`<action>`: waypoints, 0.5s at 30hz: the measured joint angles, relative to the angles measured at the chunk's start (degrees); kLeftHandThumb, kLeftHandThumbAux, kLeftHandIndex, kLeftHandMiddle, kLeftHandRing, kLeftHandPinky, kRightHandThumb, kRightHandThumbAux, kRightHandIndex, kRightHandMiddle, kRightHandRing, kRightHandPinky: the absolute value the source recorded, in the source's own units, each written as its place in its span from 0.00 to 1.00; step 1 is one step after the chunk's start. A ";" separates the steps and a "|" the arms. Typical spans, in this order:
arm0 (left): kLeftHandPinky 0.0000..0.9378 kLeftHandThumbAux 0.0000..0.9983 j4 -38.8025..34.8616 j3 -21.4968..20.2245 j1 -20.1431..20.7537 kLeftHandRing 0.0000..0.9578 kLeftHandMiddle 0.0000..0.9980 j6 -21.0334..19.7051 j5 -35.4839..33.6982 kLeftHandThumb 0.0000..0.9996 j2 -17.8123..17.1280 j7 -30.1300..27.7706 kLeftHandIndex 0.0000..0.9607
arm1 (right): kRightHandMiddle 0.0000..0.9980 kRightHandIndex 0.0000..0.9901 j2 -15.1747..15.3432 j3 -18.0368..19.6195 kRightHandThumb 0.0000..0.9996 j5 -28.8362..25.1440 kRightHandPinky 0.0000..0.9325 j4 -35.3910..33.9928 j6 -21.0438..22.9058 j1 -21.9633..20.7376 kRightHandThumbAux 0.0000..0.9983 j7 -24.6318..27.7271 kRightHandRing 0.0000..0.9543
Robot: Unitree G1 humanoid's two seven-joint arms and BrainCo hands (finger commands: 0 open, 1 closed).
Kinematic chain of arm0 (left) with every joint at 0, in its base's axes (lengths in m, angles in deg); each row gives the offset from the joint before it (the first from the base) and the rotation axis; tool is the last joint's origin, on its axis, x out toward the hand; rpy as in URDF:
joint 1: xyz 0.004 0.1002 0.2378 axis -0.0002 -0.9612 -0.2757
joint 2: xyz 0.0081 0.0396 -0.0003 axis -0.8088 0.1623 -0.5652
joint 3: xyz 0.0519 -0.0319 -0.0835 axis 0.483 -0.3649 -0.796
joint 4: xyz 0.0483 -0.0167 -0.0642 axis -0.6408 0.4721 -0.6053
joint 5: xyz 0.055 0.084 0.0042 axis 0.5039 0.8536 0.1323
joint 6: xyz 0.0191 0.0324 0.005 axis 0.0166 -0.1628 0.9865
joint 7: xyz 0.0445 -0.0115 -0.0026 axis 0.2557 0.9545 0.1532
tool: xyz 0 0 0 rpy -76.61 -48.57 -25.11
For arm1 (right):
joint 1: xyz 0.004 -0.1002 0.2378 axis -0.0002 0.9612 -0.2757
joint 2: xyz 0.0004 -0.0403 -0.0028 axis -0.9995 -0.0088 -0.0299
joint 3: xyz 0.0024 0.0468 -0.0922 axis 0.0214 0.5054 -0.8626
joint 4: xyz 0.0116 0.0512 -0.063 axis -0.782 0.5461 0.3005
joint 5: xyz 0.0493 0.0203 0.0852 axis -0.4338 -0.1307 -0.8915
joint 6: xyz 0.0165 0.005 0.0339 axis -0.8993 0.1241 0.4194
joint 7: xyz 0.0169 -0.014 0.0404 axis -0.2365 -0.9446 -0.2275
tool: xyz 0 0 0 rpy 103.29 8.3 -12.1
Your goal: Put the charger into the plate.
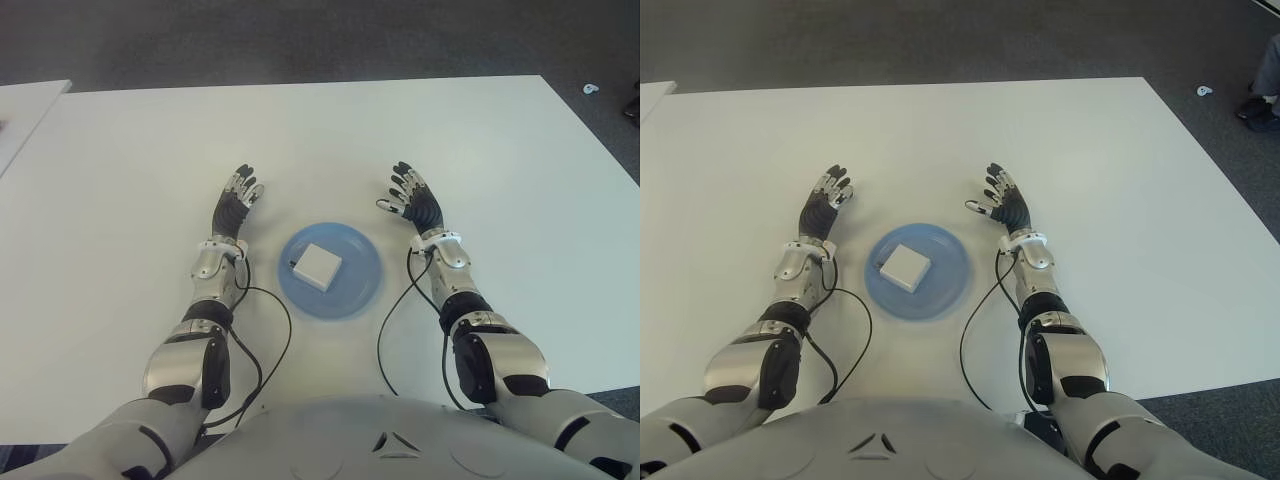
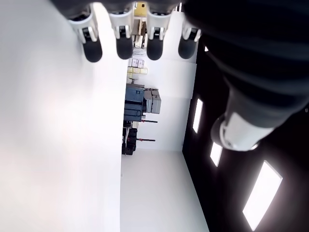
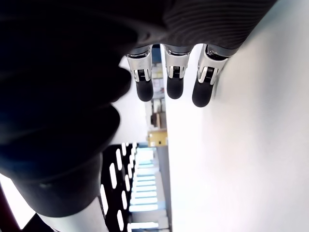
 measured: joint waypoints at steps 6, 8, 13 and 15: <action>0.06 0.66 0.04 0.00 0.00 0.02 0.03 0.01 0.09 0.13 -0.01 0.01 0.00 | 0.02 0.03 0.09 -0.16 0.00 0.10 0.05 0.21 -0.01 -0.13 0.89 -0.08 0.02; 0.06 0.66 0.05 0.00 0.00 0.02 0.03 0.01 0.12 0.13 -0.02 0.01 0.00 | 0.03 0.03 0.11 -0.23 0.00 0.14 0.05 0.29 -0.01 -0.19 0.88 -0.15 0.02; 0.06 0.66 0.28 0.00 0.01 0.02 0.03 0.00 0.25 0.14 -0.02 0.01 0.00 | 0.03 0.03 0.24 -0.53 0.00 0.56 0.05 0.57 -0.01 -0.44 0.88 -0.69 0.02; 0.06 0.65 0.32 0.01 0.02 0.02 0.03 0.00 0.30 0.13 -0.01 0.01 0.00 | 0.03 0.03 0.27 -0.68 0.00 0.74 0.06 0.68 -0.01 -0.52 0.89 -0.93 0.02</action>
